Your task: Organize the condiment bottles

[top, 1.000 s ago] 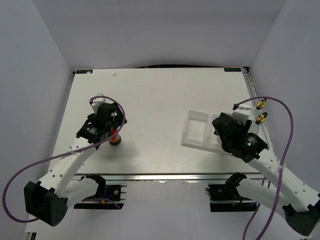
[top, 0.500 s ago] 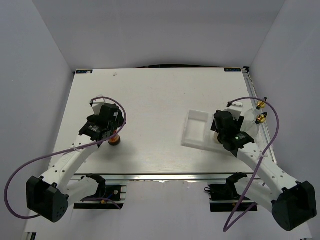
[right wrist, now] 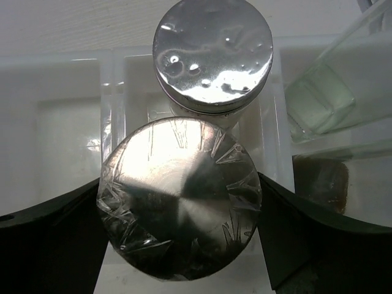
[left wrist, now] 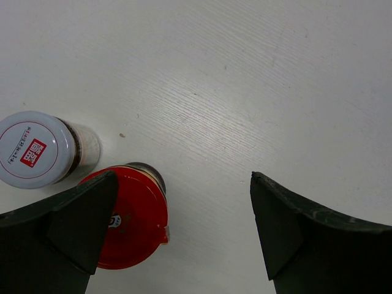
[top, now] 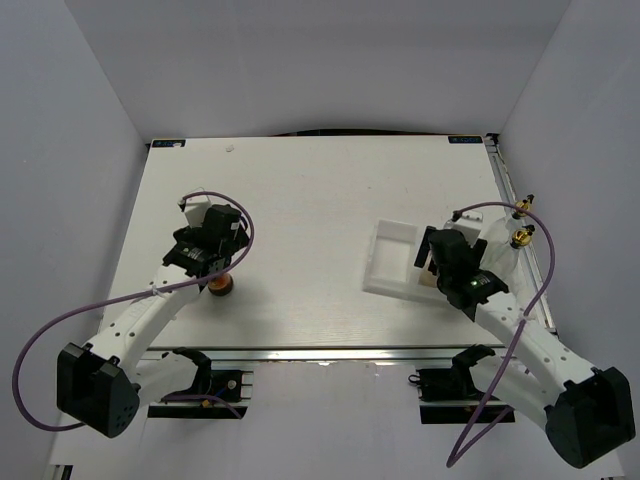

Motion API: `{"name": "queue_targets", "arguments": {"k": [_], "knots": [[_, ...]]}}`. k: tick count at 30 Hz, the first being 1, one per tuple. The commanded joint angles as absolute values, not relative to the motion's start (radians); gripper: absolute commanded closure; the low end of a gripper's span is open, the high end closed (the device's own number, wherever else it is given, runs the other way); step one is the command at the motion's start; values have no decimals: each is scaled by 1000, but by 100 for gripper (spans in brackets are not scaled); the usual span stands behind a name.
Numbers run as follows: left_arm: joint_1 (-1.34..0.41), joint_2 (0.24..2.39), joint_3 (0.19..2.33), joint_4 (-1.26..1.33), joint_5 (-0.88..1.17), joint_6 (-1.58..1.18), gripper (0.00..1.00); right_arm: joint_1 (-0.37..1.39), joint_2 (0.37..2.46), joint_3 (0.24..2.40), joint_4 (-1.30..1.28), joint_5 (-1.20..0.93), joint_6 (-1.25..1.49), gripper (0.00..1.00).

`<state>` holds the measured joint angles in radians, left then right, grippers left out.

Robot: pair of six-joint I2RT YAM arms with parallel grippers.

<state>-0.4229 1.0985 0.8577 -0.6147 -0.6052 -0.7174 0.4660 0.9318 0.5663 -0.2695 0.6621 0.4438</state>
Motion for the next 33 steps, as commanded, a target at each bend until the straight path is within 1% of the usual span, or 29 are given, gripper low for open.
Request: {"name": "queue_targets", "arguments": {"k": [1, 8, 12, 15, 19, 21, 25, 27, 33], "knots": [[-425, 1111, 857, -675, -586, -750, 2, 463, 882, 641, -334, 632, 446, 11], [-425, 1060, 922, -715, -574, -735, 2, 465, 799, 701, -439, 555, 425, 11], [-425, 1045, 972, -810, -658, -756, 2, 466, 749, 715, -437, 445, 355, 11], [-423, 1046, 988, -867, -689, -788, 2, 465, 707, 690, -356, 342, 281, 11], [-423, 1037, 940, -845, -652, -805, 2, 466, 698, 640, -244, 203, 255, 11], [-423, 1045, 925, -857, -652, -824, 2, 466, 704, 637, -216, 177, 236, 11], [-423, 1054, 888, -847, -649, -836, 2, 466, 700, 618, -160, 53, 216, 11], [-423, 1065, 874, -842, -652, -842, 2, 466, 698, 617, -156, 46, 212, 11], [-422, 1097, 871, -825, -644, -841, 2, 466, 663, 614, -189, 214, 244, 10]]}}
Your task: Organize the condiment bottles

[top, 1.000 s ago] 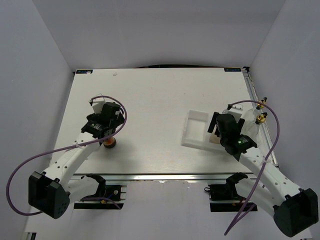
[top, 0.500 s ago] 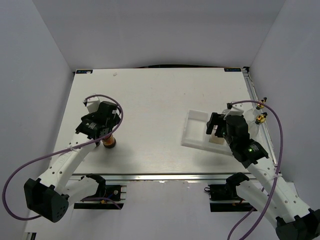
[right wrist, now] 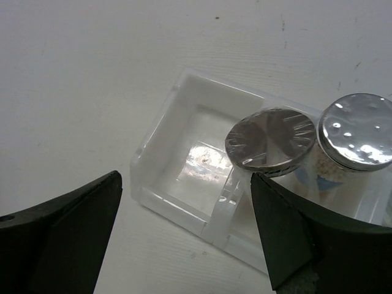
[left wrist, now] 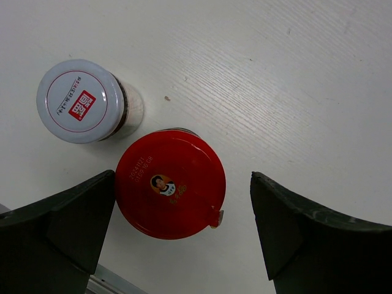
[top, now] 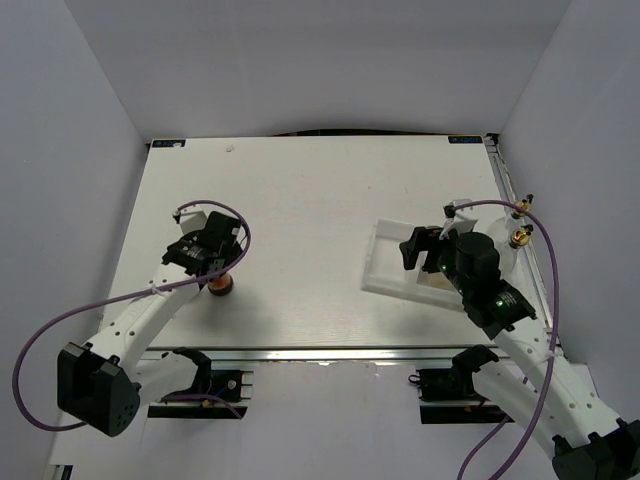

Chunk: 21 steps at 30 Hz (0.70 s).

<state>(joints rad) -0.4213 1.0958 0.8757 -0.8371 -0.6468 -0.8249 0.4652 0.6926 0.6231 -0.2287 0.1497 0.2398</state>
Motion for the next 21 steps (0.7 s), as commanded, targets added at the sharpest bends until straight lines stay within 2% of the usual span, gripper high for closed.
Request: {"name": "queue_targets", "arguments": {"k": [1, 10, 15, 21], "knots": [[-422, 1095, 871, -824, -646, -841, 2, 466, 658, 618, -204, 260, 248, 11], [-422, 1066, 862, -805, -641, -828, 2, 466, 632, 650, -166, 223, 235, 11], [-422, 1048, 851, -807, -643, -825, 2, 474, 779, 730, -164, 170, 221, 11], [-422, 1011, 865, -815, -644, -816, 2, 476, 913, 779, -186, 242, 256, 11]]}}
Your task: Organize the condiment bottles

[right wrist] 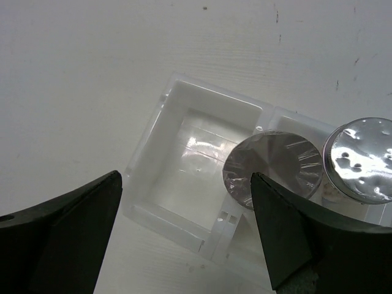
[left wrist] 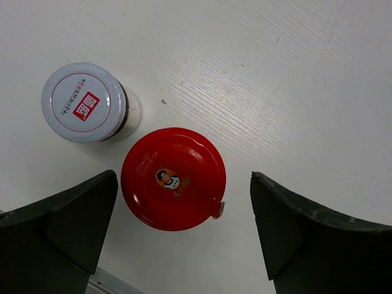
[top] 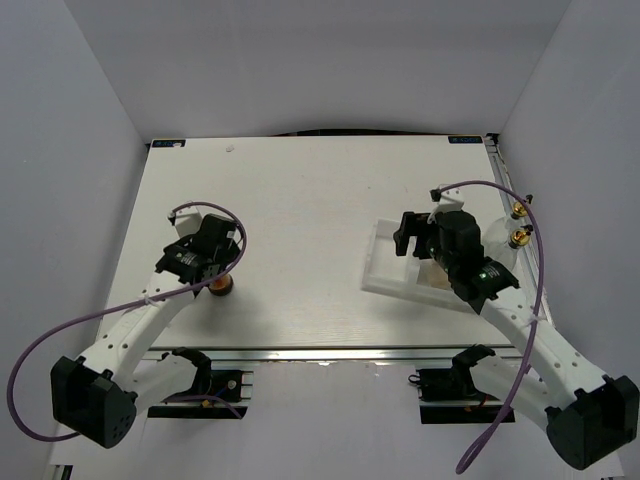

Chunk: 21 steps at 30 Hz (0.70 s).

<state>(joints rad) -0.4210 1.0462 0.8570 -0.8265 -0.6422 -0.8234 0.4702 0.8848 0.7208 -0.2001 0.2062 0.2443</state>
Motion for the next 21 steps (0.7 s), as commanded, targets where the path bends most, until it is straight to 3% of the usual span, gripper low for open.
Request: {"name": "queue_targets", "arguments": {"k": [1, 21], "knots": [[-422, 1006, 870, -816, -647, -813, 2, 476, 917, 779, -198, 264, 265, 11], [-422, 1005, 949, -807, -678, -770, 2, 474, 841, 775, -423, 437, 348, 11]]}}
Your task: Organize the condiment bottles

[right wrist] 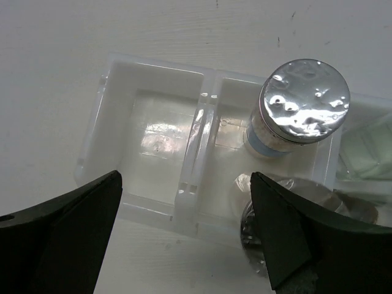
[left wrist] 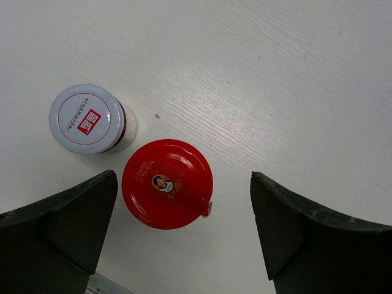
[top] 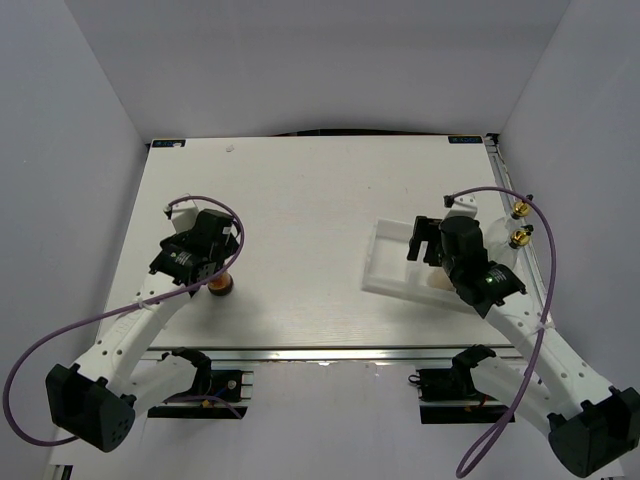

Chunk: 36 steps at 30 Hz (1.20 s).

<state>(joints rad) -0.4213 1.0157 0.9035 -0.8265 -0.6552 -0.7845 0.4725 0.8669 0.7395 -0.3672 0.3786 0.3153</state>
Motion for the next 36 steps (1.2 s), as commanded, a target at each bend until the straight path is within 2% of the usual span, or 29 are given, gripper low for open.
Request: {"name": "queue_targets", "arguments": {"k": [1, 8, 15, 21, 28, 29, 33, 36], "knots": [[-422, 1005, 953, -810, -678, -770, 2, 474, 839, 775, -440, 442, 353, 11], [-422, 1002, 963, -839, -686, -765, 2, 474, 810, 827, -466, 460, 318, 11], [-416, 1023, 927, -839, -689, -767, 2, 479, 848, 894, -393, 218, 210, 11], [-394, 1080, 878, -807, -673, -764, 2, 529, 891, 864, -331, 129, 181, 11], [-359, 1112, 818, -730, -608, -764, 2, 604, 927, 856, -330, 144, 144, 11], [-359, 1117, 816, -726, -597, -762, 5, 607, 922, 854, -328, 150, 144, 11], [-359, 1118, 830, -707, -536, -750, 52, 609, 894, 841, -324, 198, 155, 10], [-359, 1100, 842, -674, -465, -726, 69, 607, 873, 831, -327, 233, 175, 11]]}}
